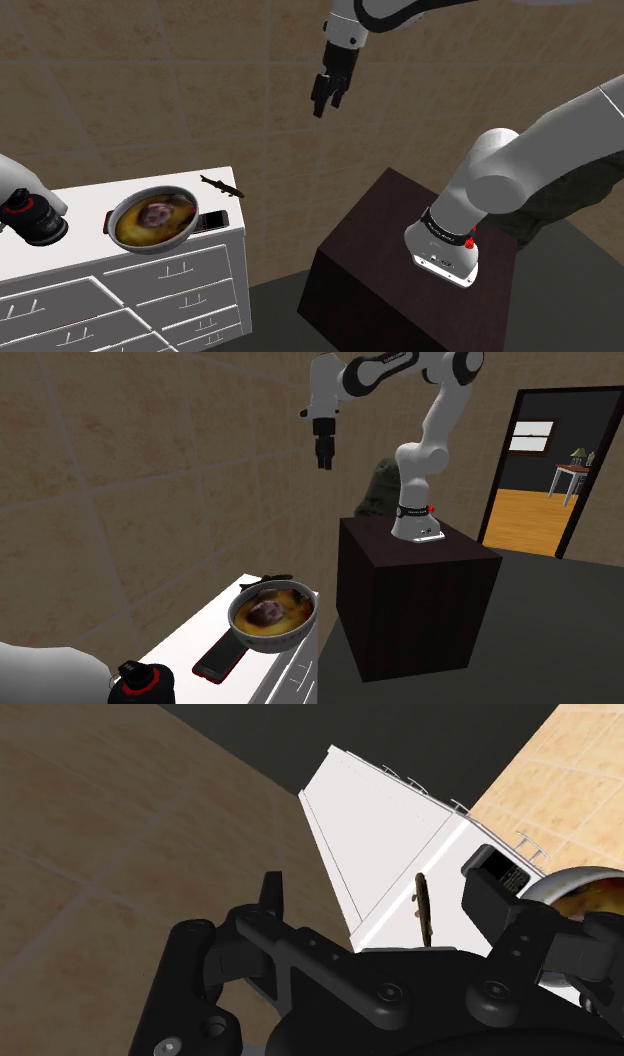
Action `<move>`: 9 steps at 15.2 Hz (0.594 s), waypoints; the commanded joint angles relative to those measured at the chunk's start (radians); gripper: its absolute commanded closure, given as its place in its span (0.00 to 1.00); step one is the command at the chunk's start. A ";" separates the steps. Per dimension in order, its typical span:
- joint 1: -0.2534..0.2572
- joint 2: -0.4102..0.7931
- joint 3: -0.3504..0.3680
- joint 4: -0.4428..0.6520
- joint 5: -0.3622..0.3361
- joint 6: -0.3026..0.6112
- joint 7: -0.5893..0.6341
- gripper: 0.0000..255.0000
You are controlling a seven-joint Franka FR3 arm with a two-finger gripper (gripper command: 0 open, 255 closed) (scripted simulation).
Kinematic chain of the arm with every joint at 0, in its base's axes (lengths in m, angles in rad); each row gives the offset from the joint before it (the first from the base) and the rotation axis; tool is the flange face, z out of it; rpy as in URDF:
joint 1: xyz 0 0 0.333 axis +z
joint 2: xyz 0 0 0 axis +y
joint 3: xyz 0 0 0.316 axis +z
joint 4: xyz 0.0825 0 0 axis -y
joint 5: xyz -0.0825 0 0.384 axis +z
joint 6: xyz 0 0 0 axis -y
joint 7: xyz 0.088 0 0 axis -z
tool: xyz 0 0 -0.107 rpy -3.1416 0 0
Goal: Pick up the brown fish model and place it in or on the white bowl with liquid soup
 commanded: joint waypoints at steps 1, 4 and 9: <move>0.011 0.073 0.023 0.018 0.000 0.055 0.013 0.00; 0.023 0.183 0.051 0.055 -0.011 0.126 0.029 0.00; 0.042 0.373 0.091 0.141 -0.050 0.225 0.066 0.00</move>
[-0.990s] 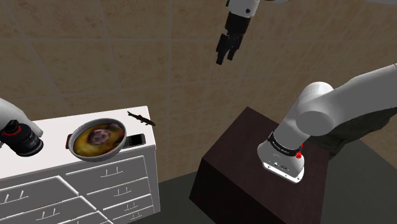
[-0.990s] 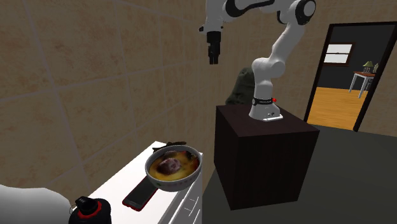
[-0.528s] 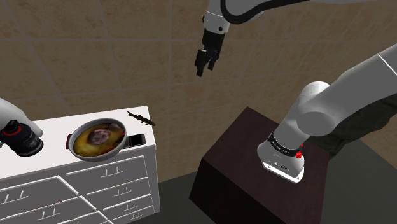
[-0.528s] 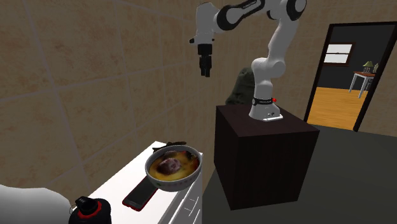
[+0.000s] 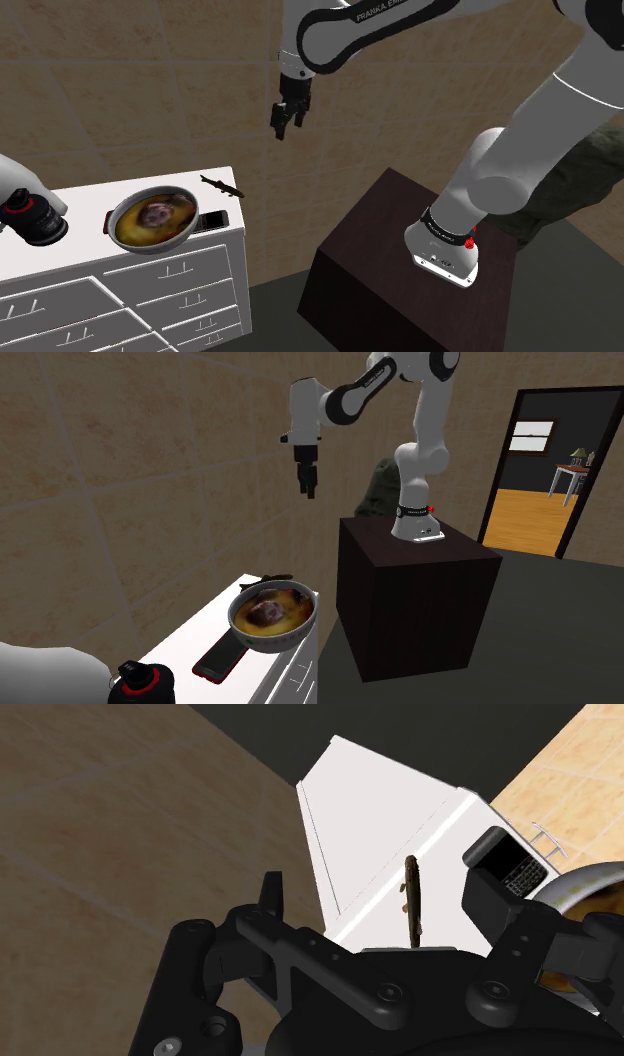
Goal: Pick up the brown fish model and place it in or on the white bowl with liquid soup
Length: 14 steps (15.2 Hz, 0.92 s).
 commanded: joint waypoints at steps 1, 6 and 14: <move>0.008 0.077 0.014 0.035 -0.020 0.040 0.017 0.00; 0.037 0.272 0.035 0.156 -0.086 0.102 0.066 0.00; 0.112 0.586 0.029 0.414 -0.195 0.135 0.134 0.00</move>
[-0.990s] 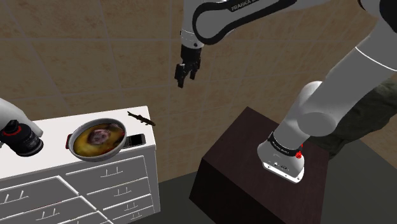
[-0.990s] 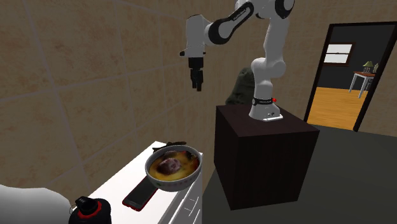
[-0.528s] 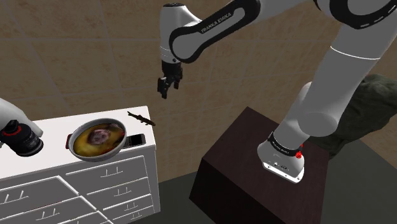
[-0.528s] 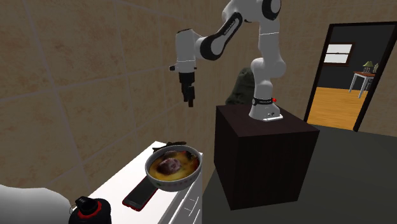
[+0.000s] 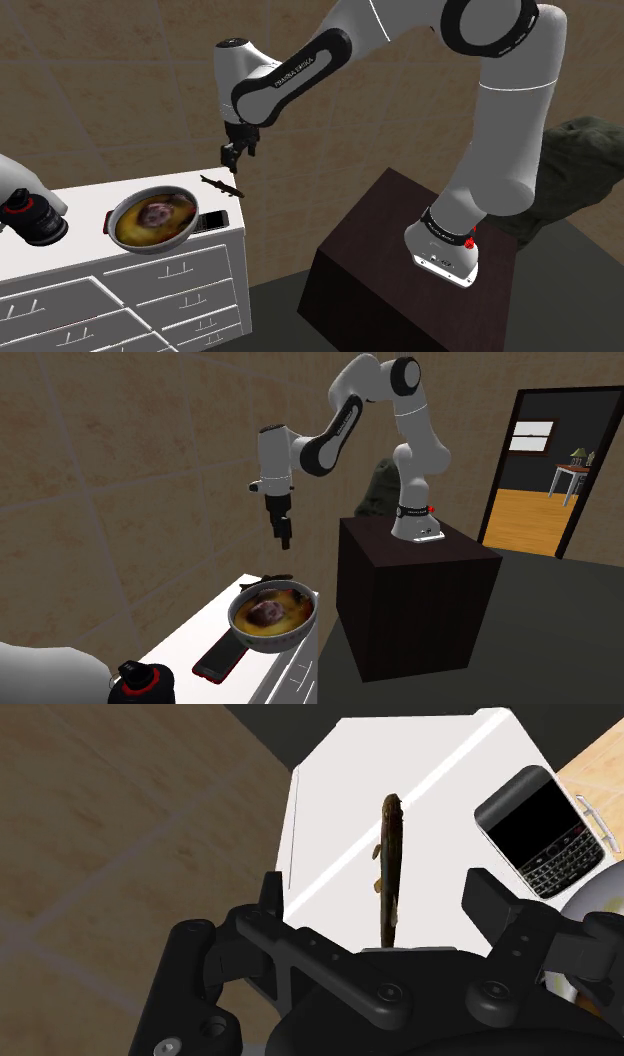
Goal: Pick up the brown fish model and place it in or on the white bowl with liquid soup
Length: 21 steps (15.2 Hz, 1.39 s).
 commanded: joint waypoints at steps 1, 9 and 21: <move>0.024 0.091 -0.005 0.083 -0.027 0.002 0.016 0.00; 0.084 0.317 -0.025 0.306 -0.076 -0.009 0.035 0.00; 0.088 0.369 -0.032 0.312 -0.084 0.036 0.040 0.00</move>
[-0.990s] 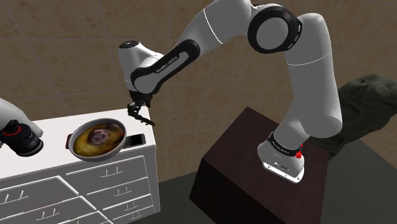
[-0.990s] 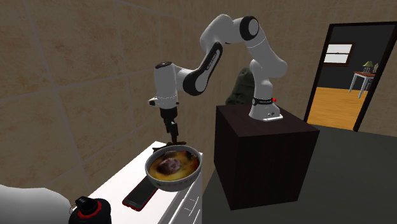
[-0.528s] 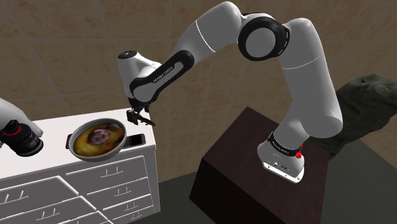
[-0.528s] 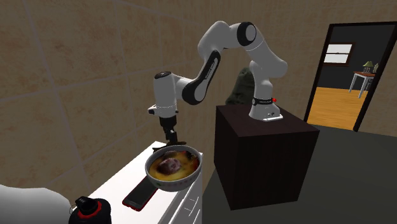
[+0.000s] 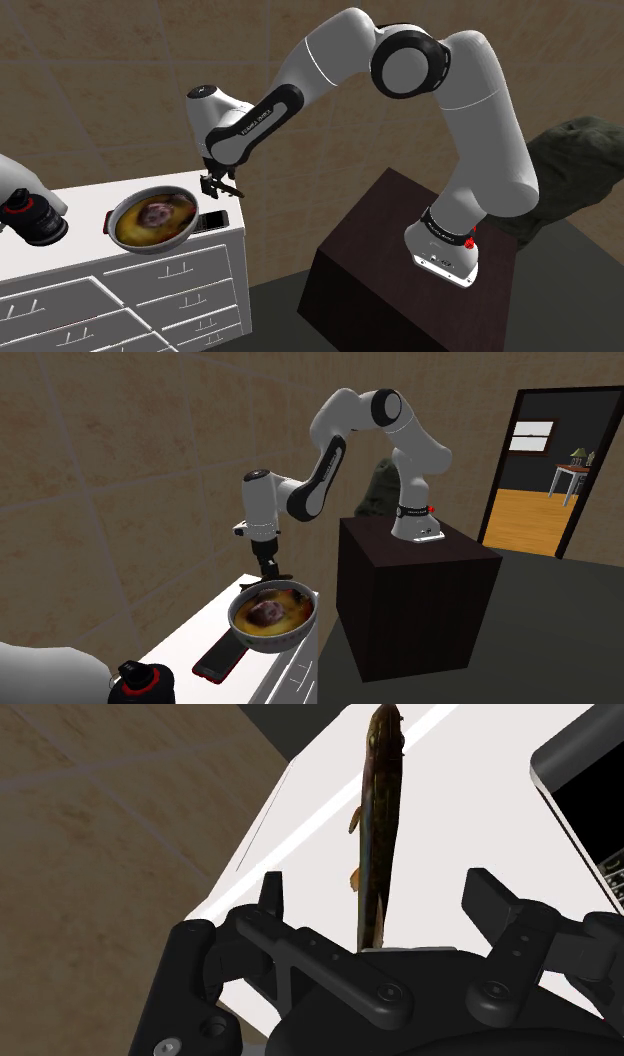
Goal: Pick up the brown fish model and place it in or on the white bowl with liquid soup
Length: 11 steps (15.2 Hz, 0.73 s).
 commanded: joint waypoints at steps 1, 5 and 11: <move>0.000 0.000 0.000 0.000 0.000 0.000 0.000 0.00; 0.000 0.000 0.000 0.000 0.000 0.000 0.000 1.00; 0.000 0.000 0.000 0.000 0.000 0.000 0.000 1.00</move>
